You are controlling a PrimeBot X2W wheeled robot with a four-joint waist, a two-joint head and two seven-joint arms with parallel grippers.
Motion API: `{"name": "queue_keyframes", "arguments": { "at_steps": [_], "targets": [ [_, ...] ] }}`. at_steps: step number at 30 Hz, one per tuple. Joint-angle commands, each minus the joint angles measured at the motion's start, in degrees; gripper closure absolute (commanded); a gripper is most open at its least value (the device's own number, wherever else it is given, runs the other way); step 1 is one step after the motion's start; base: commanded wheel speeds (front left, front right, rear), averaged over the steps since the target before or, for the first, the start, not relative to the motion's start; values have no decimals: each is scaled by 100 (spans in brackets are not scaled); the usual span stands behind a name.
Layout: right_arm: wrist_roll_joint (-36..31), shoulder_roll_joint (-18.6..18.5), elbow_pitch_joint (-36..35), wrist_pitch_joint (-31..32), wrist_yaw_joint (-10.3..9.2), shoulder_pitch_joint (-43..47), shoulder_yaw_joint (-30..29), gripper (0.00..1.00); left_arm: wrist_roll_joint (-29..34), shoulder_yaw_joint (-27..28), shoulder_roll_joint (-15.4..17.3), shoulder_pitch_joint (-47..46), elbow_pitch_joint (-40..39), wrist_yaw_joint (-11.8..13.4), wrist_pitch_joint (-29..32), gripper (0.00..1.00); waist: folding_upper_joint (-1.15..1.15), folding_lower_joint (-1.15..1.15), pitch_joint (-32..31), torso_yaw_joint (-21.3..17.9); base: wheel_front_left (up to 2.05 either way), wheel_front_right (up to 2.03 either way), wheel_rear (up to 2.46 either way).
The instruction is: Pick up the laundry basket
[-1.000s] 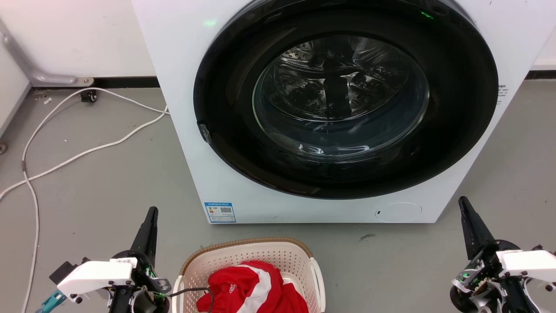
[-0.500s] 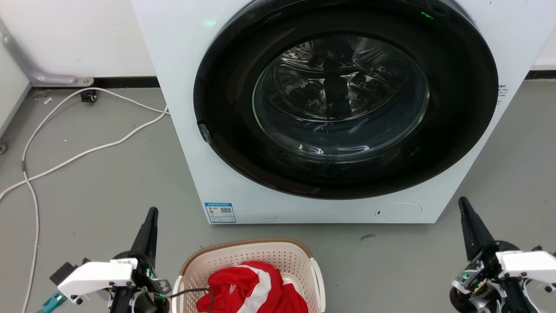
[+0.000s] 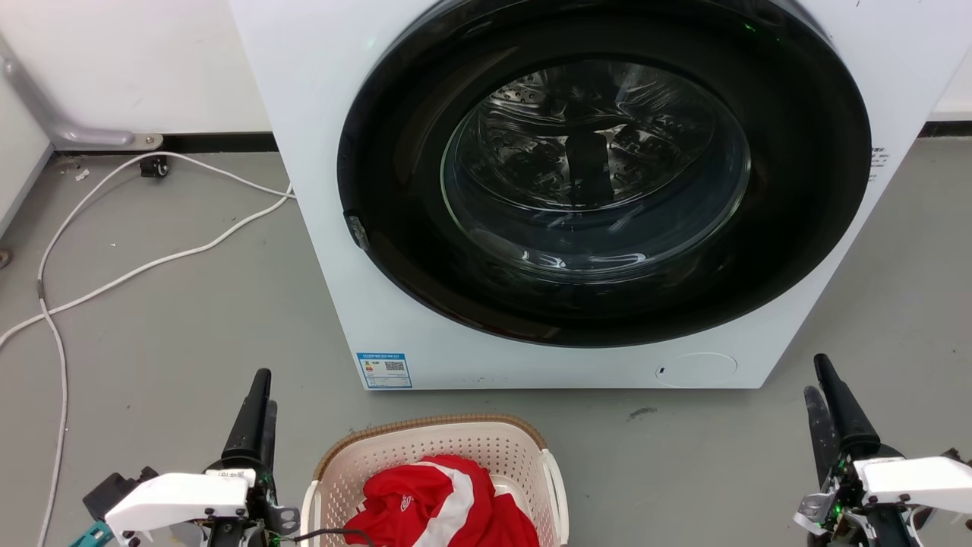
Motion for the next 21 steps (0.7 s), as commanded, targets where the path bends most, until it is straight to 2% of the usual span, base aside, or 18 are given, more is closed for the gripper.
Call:
{"name": "queue_keyframes", "arguments": {
  "at_steps": [1, 16, 21],
  "targets": [
    [-344, -18, -190, -70, 1, -126, -3, 0, 283, 13, 20, -159, -164, 3, -74, 0, 0, 0, 3, 1, 0, 0, 0],
    [-2721, -20, -690, -439, 1, -5, 301, 0, 2155, -225, 24, -126, -526, 224, -445, 0, 0, 0, 29, 2, 0, 0, 0],
    [-3194, -20, -735, -529, 1, 22, 320, 0, 2583, -289, 26, -108, -555, 277, -532, 0, 0, 0, 30, 6, 0, 0, 0]
  ]
}}
